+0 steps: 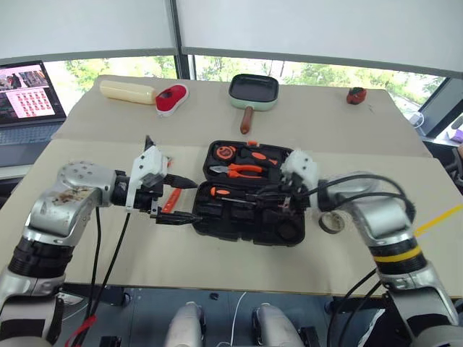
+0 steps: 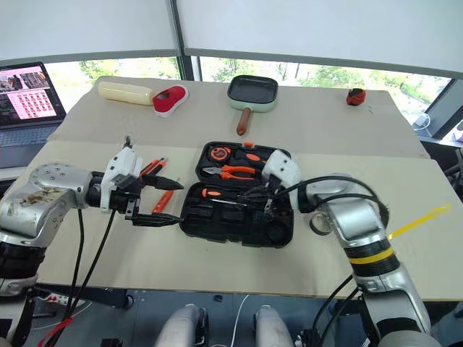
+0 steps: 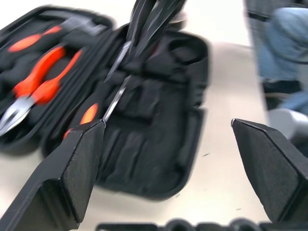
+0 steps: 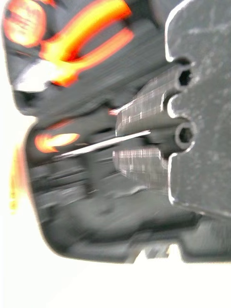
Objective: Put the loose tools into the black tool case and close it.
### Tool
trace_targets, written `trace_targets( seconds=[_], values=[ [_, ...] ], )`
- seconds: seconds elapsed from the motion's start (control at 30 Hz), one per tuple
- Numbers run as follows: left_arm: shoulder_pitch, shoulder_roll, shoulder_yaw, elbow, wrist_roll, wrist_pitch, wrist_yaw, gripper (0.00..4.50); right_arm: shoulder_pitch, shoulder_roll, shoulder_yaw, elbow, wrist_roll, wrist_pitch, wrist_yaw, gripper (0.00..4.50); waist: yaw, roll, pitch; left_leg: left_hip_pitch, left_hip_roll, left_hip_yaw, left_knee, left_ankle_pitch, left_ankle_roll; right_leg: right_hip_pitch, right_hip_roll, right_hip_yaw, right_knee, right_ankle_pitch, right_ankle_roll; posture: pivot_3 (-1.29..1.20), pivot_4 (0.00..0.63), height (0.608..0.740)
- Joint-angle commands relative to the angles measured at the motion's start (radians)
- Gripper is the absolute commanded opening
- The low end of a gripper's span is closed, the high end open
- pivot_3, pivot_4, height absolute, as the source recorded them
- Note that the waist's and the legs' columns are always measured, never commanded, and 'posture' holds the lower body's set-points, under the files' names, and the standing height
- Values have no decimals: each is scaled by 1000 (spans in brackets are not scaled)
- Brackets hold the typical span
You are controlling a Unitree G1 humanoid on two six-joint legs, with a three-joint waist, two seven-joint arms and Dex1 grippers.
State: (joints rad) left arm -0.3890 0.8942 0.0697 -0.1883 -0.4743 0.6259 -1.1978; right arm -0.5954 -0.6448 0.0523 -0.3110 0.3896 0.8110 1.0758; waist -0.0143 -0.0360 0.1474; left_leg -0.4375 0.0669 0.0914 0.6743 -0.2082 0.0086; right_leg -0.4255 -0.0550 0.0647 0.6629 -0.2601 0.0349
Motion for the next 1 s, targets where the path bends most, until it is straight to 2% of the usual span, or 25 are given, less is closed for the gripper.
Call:
trace_targets(
  seconds=[0.03, 0.17, 0.2, 0.23, 0.3, 0.37, 0.47, 0.57, 0.7, 0.87, 1.0],
  values=[
    [244, 42, 275, -125, 4, 90, 122, 4500, 50, -66, -145, -185, 184, 78, 40, 2506, -7, 0, 0, 0, 1, -1, -1, 0, 0, 0, 0, 0, -1, 0, 0, 0, 150, 740],
    [535, -1, 488, -233, 24, 146, 216, 4500, 115, -96, -161, -245, 234, 79, 12, 3833, -4, -4, 1, 5, 1, -1, -6, -1, -1, 2, -1, -1, -2, -1, -2, 0, 150, 740],
    [594, -23, 524, -261, 25, 162, 242, 4500, 130, -100, -161, -256, 242, 73, 6, 4298, -3, -4, 1, 6, 0, 0, -6, 0, -1, 2, -2, -1, -2, -1, -2, 0, 150, 740],
    [639, -40, 549, -284, 25, 168, 262, 4500, 138, -101, -159, -262, 249, 69, -3, 4469, 1, -4, 1, 6, 0, 0, -6, 0, -1, 2, -3, -1, -2, -2, -3, 0, 150, 740],
    [687, -63, 561, -349, 5, 201, 298, 4500, 142, -96, -155, -268, 260, 61, -23, 4469, 7, -4, 2, 7, -1, 1, -6, 0, -2, 3, -4, -1, -2, -2, -3, 0, 150, 740],
    [665, -59, 535, -388, -22, 252, 334, 4500, 138, -91, -154, -270, 270, 58, -39, 4469, 16, -6, 2, 7, -1, 1, -6, 1, -3, 3, -5, -2, -4, -2, -3, 0, 150, 740],
    [556, -30, 465, -397, -56, 348, 391, 4500, 138, -94, -155, -281, 288, 60, -66, 4469, 26, -6, 2, 8, 0, 0, -6, 1, -4, 2, -5, -4, -6, -4, -7, 0, 150, 740],
    [391, 25, 374, -371, -85, 492, 445, 4500, 162, -99, -165, -318, 302, 58, -92, 4469, 26, -7, 2, 7, -2, 0, -6, 1, -4, 5, -5, -4, -6, -3, -5, 0, 150, 740],
    [60, 71, 157, -253, -90, 750, 520, 4500, 216, -88, -185, -384, 317, 50, -156, 4469, 23, -8, 2, 6, -1, -1, -7, 1, -4, 3, -3, -4, -5, -1, -3, 0, 150, 740],
    [-284, 8, -112, -49, -33, 893, 581, 4500, 281, -62, -192, -459, 337, 47, -243, 4469, 23, -9, 2, 5, -2, -2, -8, 2, -4, 4, -1, -3, -4, -1, -2, 0, 150, 740],
    [-429, -54, -272, 108, 23, 846, 589, 4500, 302, -42, -183, -496, 350, 52, -306, 4469, 14, -9, 3, 4, -2, -3, -8, 2, -5, 3, -1, -3, -5, -1, -2, 0, 150, 740]
  ],
)
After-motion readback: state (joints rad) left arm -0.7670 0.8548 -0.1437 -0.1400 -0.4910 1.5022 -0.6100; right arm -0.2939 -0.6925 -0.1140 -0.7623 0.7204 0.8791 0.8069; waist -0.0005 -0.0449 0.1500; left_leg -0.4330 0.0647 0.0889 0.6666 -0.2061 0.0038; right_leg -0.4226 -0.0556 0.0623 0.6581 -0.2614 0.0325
